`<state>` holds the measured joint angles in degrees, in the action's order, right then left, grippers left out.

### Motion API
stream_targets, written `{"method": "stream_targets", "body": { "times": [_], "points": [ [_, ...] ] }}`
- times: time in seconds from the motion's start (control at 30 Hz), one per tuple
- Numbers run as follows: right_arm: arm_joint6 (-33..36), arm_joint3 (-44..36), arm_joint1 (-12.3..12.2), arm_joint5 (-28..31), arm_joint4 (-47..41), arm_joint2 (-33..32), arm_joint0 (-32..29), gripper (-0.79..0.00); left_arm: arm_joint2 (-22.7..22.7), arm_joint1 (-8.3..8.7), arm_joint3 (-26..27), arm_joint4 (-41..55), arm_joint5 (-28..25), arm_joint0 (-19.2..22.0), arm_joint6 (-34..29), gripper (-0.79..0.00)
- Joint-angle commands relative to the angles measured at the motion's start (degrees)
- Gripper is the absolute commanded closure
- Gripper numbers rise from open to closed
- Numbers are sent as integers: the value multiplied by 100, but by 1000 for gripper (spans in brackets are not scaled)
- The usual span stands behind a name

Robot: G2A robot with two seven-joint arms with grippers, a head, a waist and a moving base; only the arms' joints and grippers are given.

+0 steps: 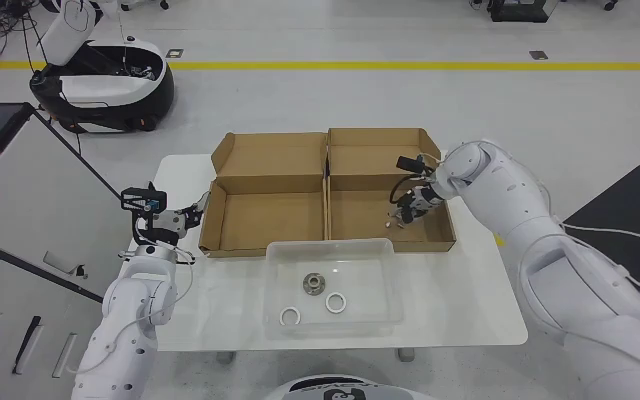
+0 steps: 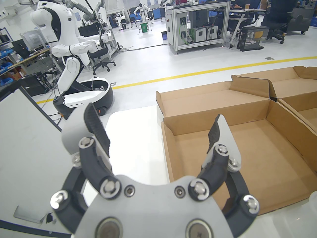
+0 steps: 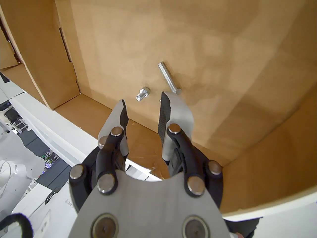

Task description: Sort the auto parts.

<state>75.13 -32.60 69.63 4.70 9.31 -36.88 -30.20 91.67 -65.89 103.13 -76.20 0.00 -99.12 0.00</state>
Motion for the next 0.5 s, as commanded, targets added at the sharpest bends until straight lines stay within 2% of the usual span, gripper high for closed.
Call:
{"method": "stream_targets", "body": {
  "times": [0.0,0.07,0.1,0.13,0.17,0.3,0.47],
  "points": [
    [-36,-13,-9,32,-12,-44,32,-329,0,0,0,0,0,0,0,-785],
    [-112,-36,-34,62,-22,-112,71,-345,0,0,0,0,0,0,0,-785],
    [-163,-65,-52,86,-70,-173,93,-514,0,0,0,0,0,0,0,-785],
    [-208,-102,-75,122,-121,-236,95,-514,0,0,0,0,0,0,0,-785],
    [-260,-152,-101,166,-208,-316,88,-785,0,0,0,0,0,0,0,-785],
    [-494,-629,-257,431,-495,-701,25,-785,0,0,0,0,0,0,0,-785],
    [-614,-1826,-552,490,-837,-1351,-351,-785,0,0,0,0,0,0,0,-785]
  ]
}}
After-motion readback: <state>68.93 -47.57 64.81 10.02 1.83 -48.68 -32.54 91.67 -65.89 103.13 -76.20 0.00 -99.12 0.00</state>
